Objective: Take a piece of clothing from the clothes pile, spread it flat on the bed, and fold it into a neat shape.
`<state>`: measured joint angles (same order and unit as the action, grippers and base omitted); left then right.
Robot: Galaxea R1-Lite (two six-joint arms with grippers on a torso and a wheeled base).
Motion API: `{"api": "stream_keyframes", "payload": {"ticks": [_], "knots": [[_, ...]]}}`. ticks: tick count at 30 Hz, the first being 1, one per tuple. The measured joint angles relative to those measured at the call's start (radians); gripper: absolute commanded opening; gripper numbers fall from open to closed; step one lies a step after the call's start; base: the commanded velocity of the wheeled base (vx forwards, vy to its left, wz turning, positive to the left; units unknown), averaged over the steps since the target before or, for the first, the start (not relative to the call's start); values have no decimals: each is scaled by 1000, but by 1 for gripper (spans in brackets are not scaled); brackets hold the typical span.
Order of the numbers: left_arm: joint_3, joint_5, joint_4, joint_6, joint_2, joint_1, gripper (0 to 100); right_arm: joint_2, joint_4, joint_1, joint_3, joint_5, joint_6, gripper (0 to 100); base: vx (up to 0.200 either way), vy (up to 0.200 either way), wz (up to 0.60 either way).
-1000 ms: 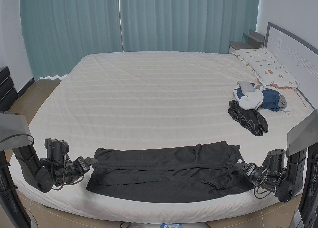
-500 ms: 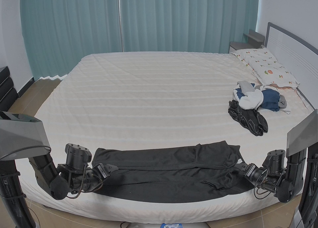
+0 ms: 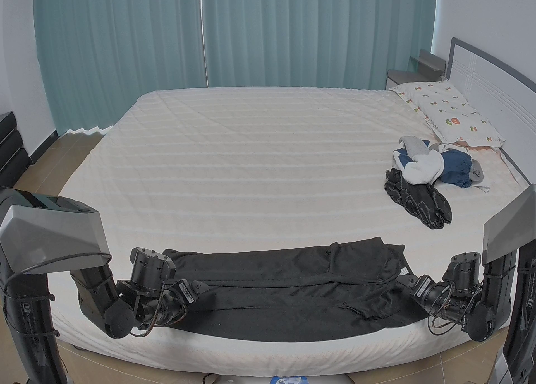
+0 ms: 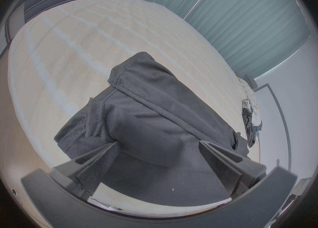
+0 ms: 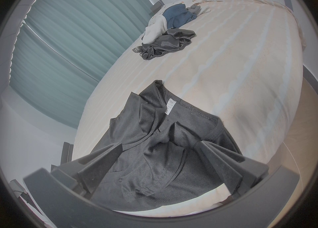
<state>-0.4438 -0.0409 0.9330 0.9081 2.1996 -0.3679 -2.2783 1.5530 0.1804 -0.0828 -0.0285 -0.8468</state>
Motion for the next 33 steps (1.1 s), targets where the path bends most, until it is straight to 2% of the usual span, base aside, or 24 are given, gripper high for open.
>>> {"api": "stream_keyframes", "payload": {"ticks": [4, 10, 21, 29, 33], "knots": [[-38, -27, 4, 14, 15, 7, 100, 0, 0, 0, -2, 0, 0, 100, 0, 0, 0], [-106, -60, 9, 83, 23, 26, 100, -5, 0, -1, -2, 0, 0, 100, 0, 0, 0], [-184, -64, 12, 89, 59, 110, 100, -13, 0, -1, -2, 0, -1, 100, 0, 0, 0], [-132, -43, 6, 77, 30, 127, 100, -14, 0, -3, 0, 0, -1, 100, 0, 0, 0], [-119, -31, 3, 8, -6, 153, 100, -14, 0, -3, -1, -1, -1, 100, 0, 0, 0]]}}
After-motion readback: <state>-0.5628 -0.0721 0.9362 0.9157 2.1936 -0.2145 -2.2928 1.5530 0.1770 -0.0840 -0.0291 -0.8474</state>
